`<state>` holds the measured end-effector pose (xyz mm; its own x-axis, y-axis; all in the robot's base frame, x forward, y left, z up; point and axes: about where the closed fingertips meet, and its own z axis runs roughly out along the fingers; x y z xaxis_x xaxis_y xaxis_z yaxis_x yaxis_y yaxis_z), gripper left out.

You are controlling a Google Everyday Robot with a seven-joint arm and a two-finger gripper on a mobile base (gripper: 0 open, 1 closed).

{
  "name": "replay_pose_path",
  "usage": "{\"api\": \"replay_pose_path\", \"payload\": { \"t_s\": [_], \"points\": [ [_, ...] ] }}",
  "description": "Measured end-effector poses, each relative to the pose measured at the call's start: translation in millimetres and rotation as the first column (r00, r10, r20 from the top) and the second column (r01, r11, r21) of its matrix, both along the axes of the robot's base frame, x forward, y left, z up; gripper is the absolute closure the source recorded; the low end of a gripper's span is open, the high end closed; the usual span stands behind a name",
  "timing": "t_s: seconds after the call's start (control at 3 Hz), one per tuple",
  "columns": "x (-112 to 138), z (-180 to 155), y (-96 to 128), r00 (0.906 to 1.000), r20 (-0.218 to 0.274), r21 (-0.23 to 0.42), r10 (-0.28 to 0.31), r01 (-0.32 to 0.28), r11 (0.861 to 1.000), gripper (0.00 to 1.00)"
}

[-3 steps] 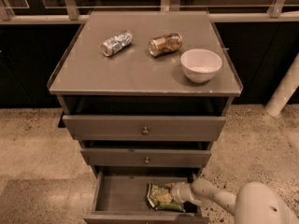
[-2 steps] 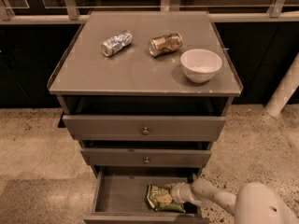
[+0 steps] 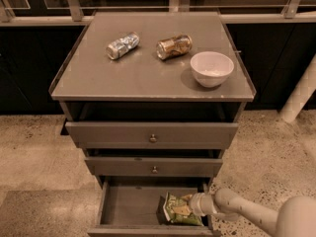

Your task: Pick green jalapeno chip bag from bottom drawer and place on counter

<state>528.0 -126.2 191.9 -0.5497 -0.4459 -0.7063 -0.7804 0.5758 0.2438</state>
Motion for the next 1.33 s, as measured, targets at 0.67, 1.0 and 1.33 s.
{"api": "replay_pose_path", "payload": {
  "t_s": [0.67,1.0,1.33],
  "points": [
    [-37,130,1,0.9930,0.062,0.025,0.100,-0.102,0.994,1.00],
    [-37,180,13,0.9789,0.099,0.033,0.179,-0.183,0.983,1.00],
    [-36,184,13,0.9775,0.101,0.031,0.185,-0.189,0.981,1.00]
  ]
}}
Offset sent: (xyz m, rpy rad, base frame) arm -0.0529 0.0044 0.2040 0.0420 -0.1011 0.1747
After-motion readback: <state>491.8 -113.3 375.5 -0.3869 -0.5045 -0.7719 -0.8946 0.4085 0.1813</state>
